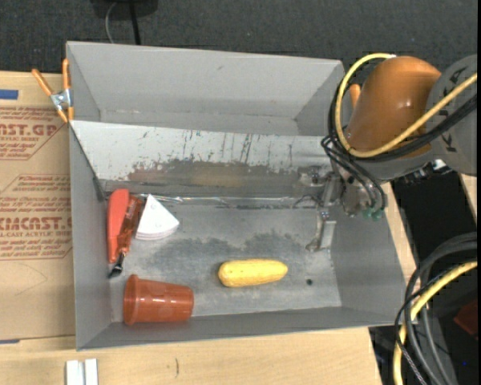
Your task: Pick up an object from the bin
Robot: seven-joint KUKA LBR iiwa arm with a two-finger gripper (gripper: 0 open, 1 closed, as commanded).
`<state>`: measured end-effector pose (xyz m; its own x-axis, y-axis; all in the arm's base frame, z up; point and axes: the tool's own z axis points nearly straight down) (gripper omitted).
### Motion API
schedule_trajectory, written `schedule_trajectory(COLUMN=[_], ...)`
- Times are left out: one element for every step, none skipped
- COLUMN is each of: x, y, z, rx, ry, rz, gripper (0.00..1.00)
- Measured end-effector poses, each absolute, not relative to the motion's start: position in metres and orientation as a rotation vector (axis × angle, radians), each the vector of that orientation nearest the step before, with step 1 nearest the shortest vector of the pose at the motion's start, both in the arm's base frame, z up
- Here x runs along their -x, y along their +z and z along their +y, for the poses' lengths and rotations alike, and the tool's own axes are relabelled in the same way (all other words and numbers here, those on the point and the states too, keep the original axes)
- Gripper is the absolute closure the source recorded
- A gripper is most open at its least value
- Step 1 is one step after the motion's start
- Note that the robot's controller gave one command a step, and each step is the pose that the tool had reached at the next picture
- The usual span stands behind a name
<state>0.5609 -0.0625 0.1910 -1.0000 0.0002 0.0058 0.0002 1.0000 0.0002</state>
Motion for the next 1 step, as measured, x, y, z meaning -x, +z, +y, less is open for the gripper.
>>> schedule_trajectory(x=[-0.5625], y=[0.1956], z=[-0.0623], rx=[-0.001], ry=[0.001], rz=[-3.143], gripper=[0.0])
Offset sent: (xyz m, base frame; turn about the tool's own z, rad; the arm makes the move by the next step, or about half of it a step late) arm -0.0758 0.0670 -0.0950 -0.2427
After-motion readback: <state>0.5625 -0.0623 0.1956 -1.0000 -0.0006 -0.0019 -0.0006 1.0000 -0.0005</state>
